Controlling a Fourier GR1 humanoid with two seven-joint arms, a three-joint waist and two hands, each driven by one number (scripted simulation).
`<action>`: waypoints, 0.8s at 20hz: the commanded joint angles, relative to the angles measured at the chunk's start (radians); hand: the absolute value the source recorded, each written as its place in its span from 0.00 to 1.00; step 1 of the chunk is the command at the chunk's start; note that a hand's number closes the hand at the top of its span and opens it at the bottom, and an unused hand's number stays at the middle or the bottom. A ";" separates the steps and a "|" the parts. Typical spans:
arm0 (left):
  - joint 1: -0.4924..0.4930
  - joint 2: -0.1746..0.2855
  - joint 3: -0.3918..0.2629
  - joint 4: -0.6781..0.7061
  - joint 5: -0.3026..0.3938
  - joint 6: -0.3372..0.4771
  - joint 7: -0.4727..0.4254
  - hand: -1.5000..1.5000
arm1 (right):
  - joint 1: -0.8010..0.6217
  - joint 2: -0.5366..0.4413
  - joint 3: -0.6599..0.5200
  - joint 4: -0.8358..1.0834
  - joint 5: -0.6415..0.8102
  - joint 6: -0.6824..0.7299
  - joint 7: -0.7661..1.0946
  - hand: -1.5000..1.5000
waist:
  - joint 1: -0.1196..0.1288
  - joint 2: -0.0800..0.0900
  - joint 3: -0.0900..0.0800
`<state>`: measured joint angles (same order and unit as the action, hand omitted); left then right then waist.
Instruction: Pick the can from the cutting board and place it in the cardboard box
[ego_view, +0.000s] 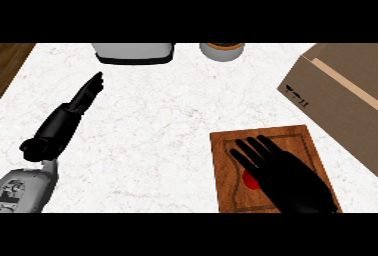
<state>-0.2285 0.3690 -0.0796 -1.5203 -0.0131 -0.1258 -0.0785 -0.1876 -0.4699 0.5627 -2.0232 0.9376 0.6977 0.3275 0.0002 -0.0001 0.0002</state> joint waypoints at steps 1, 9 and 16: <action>0.019 0.005 0.030 -0.088 0.012 -0.042 0.064 0.50 | -0.001 0.060 0.025 0.083 0.067 -0.031 -0.029 0.00 | 0.004 -0.001 0.000; 0.009 -0.046 0.048 -0.043 -0.047 -0.049 0.025 0.50 | 0.030 0.080 0.009 0.185 0.187 -0.109 -0.087 0.00 | 0.001 0.000 0.000; 0.045 -0.107 0.040 -0.040 -0.111 -0.029 0.004 0.50 | 0.100 0.074 -0.035 0.227 0.214 -0.146 -0.179 0.00 | 0.000 0.000 0.000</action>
<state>-0.2181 0.2899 -0.0363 -1.5347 -0.0919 -0.1678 -0.0716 -0.1233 -0.3994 0.5435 -1.8143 1.1344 0.5659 0.1867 -0.0001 -0.0002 0.0001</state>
